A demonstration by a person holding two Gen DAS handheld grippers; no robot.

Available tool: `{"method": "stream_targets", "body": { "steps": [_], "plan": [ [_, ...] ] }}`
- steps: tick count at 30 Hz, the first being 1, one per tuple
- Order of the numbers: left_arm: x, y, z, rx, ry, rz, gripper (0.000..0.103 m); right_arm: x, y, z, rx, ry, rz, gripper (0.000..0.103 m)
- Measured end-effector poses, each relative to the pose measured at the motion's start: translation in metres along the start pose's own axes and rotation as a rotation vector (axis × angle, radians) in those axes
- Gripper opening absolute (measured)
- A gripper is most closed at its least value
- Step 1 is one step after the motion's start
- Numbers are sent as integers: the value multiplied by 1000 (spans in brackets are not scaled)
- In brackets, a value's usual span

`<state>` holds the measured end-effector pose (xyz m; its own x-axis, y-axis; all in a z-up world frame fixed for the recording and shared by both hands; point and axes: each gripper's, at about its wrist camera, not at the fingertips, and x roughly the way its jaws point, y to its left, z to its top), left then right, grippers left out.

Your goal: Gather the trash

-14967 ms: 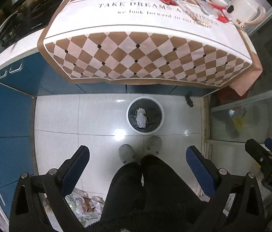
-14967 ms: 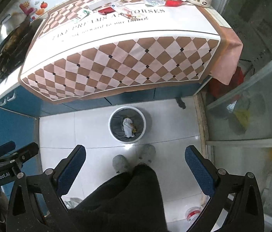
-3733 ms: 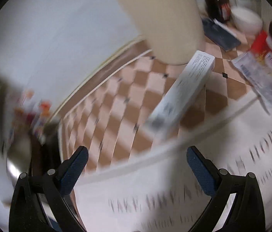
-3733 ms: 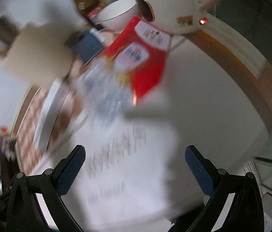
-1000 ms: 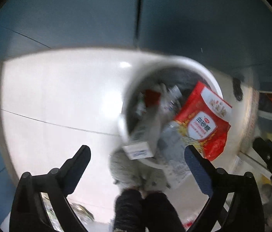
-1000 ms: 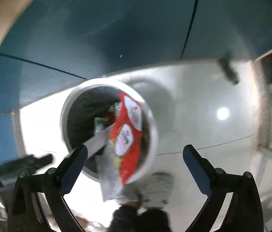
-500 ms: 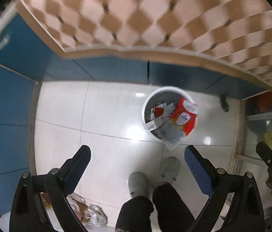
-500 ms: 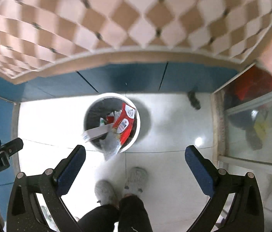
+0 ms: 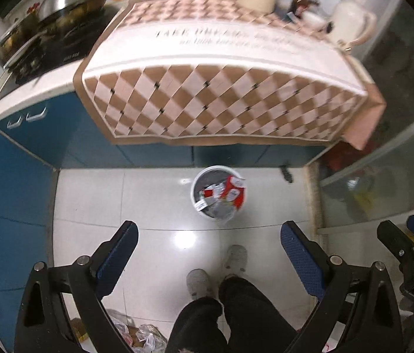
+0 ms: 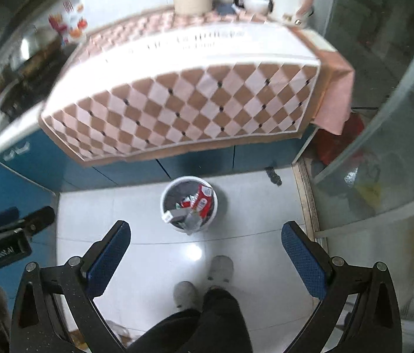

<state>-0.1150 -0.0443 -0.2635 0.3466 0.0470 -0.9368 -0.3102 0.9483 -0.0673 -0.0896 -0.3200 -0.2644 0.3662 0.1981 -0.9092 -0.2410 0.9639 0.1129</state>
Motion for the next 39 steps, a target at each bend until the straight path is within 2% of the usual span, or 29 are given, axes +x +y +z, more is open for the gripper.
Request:
{"method": "stream_targets", "body": {
  "steps": [7,14,16,22,30,39],
  "plan": [
    [-63,-6,1,12,-47,-99,99,-93,4,1,8,-25,128,103],
    [-114,-5,1,-34,-91,-187,101,-134,4,12,-32,-8,274,103],
    [-124,-5,-1,-45,-99,-215,103,-139,5,13,-46,2,308,103],
    [-142,-6,-6,-45,-124,-211,103,-160,9,16,-84,-3,349,103],
    [-145,-5,-14,-49,-108,-208,103,-168,6,16,-99,-2,356,103],
    [-139,-6,-24,-67,-73,-244,103,-161,2,12,-100,37,368,103]
  ]
}}
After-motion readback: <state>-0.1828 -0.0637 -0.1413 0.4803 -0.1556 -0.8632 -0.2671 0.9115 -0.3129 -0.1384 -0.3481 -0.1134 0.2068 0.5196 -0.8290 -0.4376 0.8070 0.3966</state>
